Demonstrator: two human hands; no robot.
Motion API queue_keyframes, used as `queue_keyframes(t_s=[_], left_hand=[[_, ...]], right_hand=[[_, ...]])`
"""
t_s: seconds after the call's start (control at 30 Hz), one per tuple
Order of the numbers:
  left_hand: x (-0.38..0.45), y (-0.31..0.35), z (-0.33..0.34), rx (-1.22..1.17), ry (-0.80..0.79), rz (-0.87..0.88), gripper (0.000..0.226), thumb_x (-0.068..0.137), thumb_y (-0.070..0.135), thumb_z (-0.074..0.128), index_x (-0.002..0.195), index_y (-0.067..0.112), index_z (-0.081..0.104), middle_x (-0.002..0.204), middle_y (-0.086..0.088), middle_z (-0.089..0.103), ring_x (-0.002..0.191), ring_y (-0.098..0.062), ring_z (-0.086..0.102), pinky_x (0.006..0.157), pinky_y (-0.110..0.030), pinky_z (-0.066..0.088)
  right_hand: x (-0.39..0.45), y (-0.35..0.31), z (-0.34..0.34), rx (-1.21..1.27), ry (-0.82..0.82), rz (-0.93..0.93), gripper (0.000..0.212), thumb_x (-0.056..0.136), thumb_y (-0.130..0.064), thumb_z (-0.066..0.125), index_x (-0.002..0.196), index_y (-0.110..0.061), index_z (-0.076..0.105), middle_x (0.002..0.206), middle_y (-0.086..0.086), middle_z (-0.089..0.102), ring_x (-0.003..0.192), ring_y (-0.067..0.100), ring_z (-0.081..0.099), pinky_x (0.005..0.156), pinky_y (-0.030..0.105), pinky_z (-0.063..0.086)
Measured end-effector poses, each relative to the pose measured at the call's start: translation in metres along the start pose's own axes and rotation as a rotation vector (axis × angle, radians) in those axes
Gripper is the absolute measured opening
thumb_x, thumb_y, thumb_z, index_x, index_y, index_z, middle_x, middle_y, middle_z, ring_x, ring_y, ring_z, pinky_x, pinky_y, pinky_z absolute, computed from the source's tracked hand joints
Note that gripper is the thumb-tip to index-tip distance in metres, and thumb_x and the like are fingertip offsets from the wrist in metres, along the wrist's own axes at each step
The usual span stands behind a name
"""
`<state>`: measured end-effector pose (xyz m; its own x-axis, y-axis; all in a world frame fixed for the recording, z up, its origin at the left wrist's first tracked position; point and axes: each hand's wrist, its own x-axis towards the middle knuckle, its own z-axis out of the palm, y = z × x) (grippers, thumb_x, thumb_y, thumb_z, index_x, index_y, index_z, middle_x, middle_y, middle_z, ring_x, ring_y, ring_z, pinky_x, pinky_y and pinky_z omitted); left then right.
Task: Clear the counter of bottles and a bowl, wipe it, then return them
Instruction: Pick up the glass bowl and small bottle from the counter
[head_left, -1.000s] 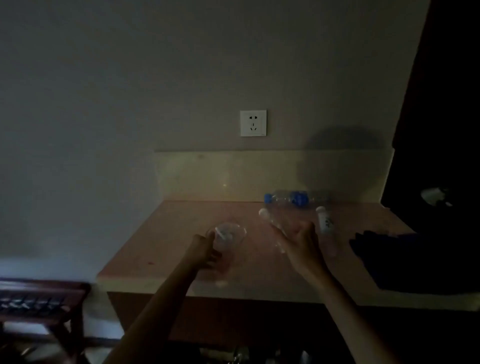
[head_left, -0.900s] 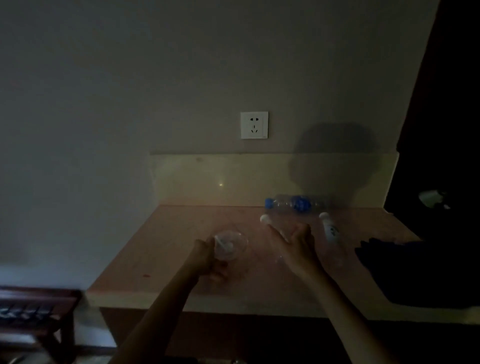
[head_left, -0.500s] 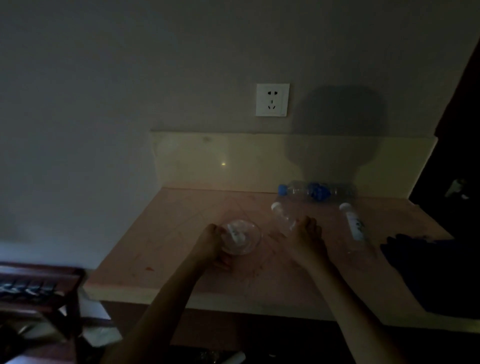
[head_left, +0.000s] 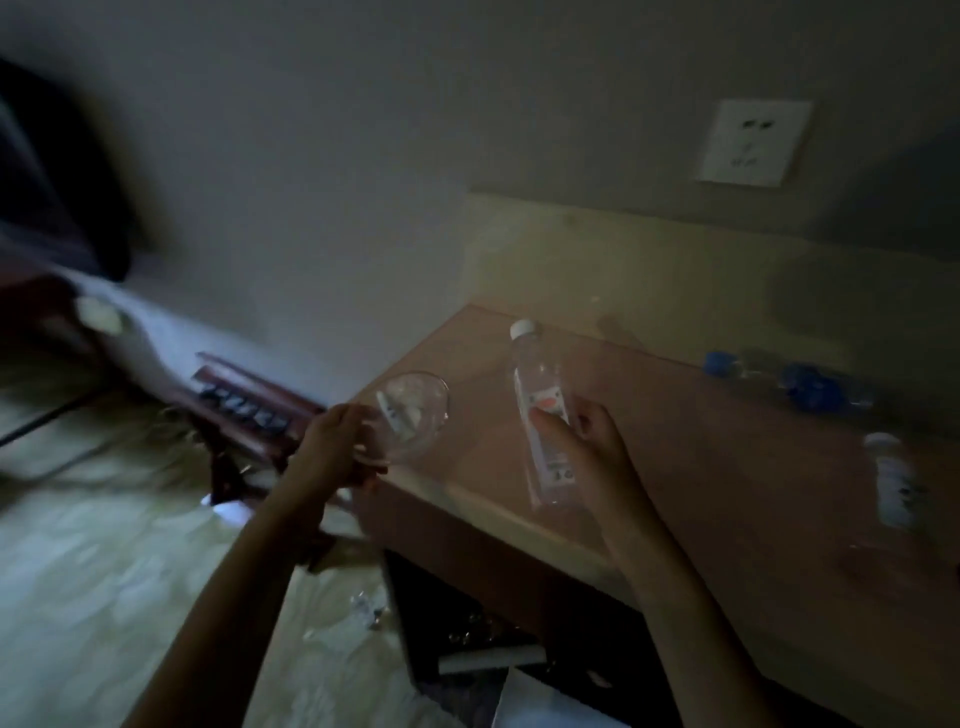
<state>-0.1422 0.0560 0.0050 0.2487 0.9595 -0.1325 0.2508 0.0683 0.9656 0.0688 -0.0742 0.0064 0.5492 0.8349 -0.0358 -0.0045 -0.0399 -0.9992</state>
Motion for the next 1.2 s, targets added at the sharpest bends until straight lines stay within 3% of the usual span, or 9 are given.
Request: queue_keyframes(t_s=[0.27, 0.37, 0.47, 0.53, 0.6, 0.73, 0.87, 1.07, 1.2], left_hand=[[-0.096, -0.1, -0.118, -0.051, 0.438, -0.155, 0.026, 0.102, 0.009, 0.035, 0.087, 0.01, 0.056, 0.048, -0.011, 0.055, 0.028, -0.018, 0.043, 0.029, -0.016, 0.033], [-0.133, -0.142, -0.153, -0.104, 0.579, -0.222, 0.027, 0.102, 0.008, 0.036, 0.085, 0.009, 0.056, 0.04, -0.004, 0.054, 0.025, -0.018, 0.043, 0.028, -0.014, 0.028], [-0.161, -0.177, -0.184, -0.144, 0.687, -0.306, 0.027, 0.103, 0.011, 0.036, 0.085, 0.009, 0.056, 0.038, -0.004, 0.055, 0.024, -0.017, 0.044, 0.027, -0.015, 0.028], [-0.178, -0.196, -0.205, -0.167, 0.748, -0.342, 0.028, 0.104, 0.011, 0.035, 0.084, 0.012, 0.055, 0.038, -0.005, 0.055, 0.024, -0.017, 0.044, 0.026, -0.015, 0.028], [-0.19, -0.215, -0.225, -0.203, 0.817, -0.378, 0.028, 0.103, 0.012, 0.036, 0.083, 0.012, 0.055, 0.039, -0.005, 0.055, 0.025, -0.018, 0.045, 0.026, -0.015, 0.029], [-0.197, -0.243, -0.27, -0.214, 0.912, -0.411, 0.03, 0.104, 0.012, 0.036, 0.082, 0.016, 0.056, 0.06, -0.009, 0.053, 0.027, -0.009, 0.049, 0.026, -0.015, 0.031], [-0.173, -0.272, -0.328, -0.289, 0.978, -0.394, 0.03, 0.104, 0.012, 0.037, 0.083, 0.013, 0.057, 0.051, -0.003, 0.051, 0.028, -0.01, 0.047, 0.027, -0.012, 0.027], [-0.116, -0.286, -0.451, -0.219, 0.904, -0.382, 0.026, 0.105, 0.014, 0.033, 0.093, 0.008, 0.055, 0.047, 0.001, 0.054, 0.024, -0.006, 0.043, 0.026, -0.015, 0.028], [-0.086, -0.285, -0.526, -0.151, 0.89, -0.353, 0.027, 0.105, 0.014, 0.032, 0.091, 0.011, 0.055, 0.061, -0.01, 0.051, 0.025, -0.005, 0.044, 0.026, -0.016, 0.029]], right_hand=[[-0.062, 0.059, 0.136, 0.119, -0.6, 0.047, 0.037, 0.077, -0.025, 0.068, 0.113, -0.021, 0.061, 0.096, 0.0, 0.074, 0.084, 0.015, 0.071, 0.069, 0.03, 0.057], [-0.083, 0.089, 0.179, 0.162, -0.703, 0.169, 0.035, 0.068, -0.017, 0.062, 0.102, -0.013, 0.064, 0.078, -0.002, 0.072, 0.063, 0.004, 0.068, 0.056, 0.017, 0.053], [-0.095, 0.111, 0.216, 0.112, -0.793, 0.23, 0.03, 0.08, -0.005, 0.069, 0.109, -0.004, 0.062, 0.08, -0.002, 0.07, 0.059, -0.001, 0.066, 0.056, 0.017, 0.052], [-0.103, 0.125, 0.242, 0.072, -0.866, 0.248, 0.027, 0.081, -0.01, 0.073, 0.107, -0.007, 0.063, 0.081, -0.002, 0.07, 0.062, 0.0, 0.066, 0.057, 0.017, 0.051], [-0.108, 0.136, 0.267, 0.032, -0.935, 0.27, 0.049, 0.072, -0.026, 0.079, 0.113, -0.007, 0.062, 0.09, 0.001, 0.07, 0.069, 0.003, 0.069, 0.058, 0.014, 0.051], [-0.111, 0.154, 0.329, -0.047, -1.007, 0.278, 0.035, 0.076, -0.026, 0.078, 0.103, -0.01, 0.065, 0.081, -0.004, 0.071, 0.07, 0.004, 0.069, 0.06, 0.015, 0.051], [-0.104, 0.167, 0.4, -0.067, -1.002, 0.285, 0.01, 0.086, -0.016, 0.069, 0.091, -0.024, 0.064, 0.072, -0.011, 0.071, 0.066, -0.002, 0.068, 0.057, 0.011, 0.051], [-0.088, 0.162, 0.54, -0.102, -0.974, 0.255, 0.011, 0.084, -0.025, 0.072, 0.092, -0.025, 0.065, 0.089, -0.005, 0.07, 0.079, 0.011, 0.069, 0.069, 0.02, 0.054], [-0.077, 0.163, 0.62, -0.132, -0.979, 0.257, 0.039, 0.08, -0.031, 0.072, 0.114, -0.015, 0.062, 0.098, -0.003, 0.07, 0.081, 0.004, 0.071, 0.065, 0.016, 0.053]])
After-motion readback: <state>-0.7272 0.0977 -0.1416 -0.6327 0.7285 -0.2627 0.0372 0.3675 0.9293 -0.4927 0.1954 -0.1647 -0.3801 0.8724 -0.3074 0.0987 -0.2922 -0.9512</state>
